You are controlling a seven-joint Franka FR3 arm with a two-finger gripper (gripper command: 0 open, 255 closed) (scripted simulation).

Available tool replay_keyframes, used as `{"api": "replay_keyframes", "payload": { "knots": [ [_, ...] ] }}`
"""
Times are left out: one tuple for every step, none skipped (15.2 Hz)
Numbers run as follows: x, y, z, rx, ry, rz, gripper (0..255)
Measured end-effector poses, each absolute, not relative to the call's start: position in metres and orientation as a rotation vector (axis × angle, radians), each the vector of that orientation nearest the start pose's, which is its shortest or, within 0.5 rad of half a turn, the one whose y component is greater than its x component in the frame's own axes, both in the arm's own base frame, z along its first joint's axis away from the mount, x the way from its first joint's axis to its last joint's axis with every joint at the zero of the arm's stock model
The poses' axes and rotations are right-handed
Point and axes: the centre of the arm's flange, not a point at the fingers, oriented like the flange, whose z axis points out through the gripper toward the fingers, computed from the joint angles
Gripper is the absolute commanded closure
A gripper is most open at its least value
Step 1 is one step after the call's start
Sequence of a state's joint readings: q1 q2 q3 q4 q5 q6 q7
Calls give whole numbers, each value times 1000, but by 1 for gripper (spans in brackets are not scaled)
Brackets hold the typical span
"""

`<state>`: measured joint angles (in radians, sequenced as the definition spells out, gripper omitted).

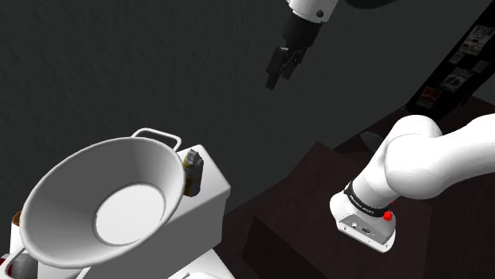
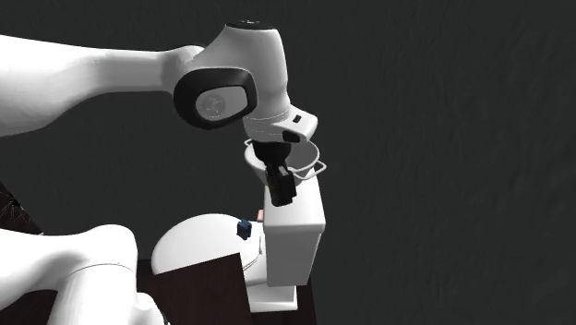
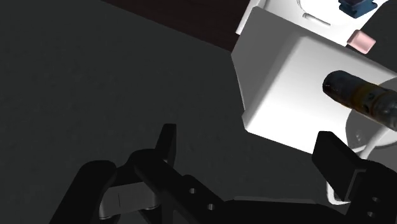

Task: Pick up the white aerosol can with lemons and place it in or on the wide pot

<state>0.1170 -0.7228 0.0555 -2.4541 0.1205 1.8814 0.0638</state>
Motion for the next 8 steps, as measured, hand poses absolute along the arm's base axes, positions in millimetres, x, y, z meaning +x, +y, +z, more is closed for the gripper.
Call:
{"api": "replay_keyframes", "payload": {
  "knots": [
    [344,83,546,-3027,-111,-215,0],
    [344,92,540,-3017,-116,-218,0],
    [345,101,532,-3009,-121,-220,0],
    [349,113,524,-3000,-126,-222,0],
    [352,123,519,-2991,-132,-225,0],
    [354,133,515,-2982,-137,-229,0],
    [355,144,509,-2973,-143,-230,0],
    [357,154,505,-2964,-148,-233,0]
  ]
}}
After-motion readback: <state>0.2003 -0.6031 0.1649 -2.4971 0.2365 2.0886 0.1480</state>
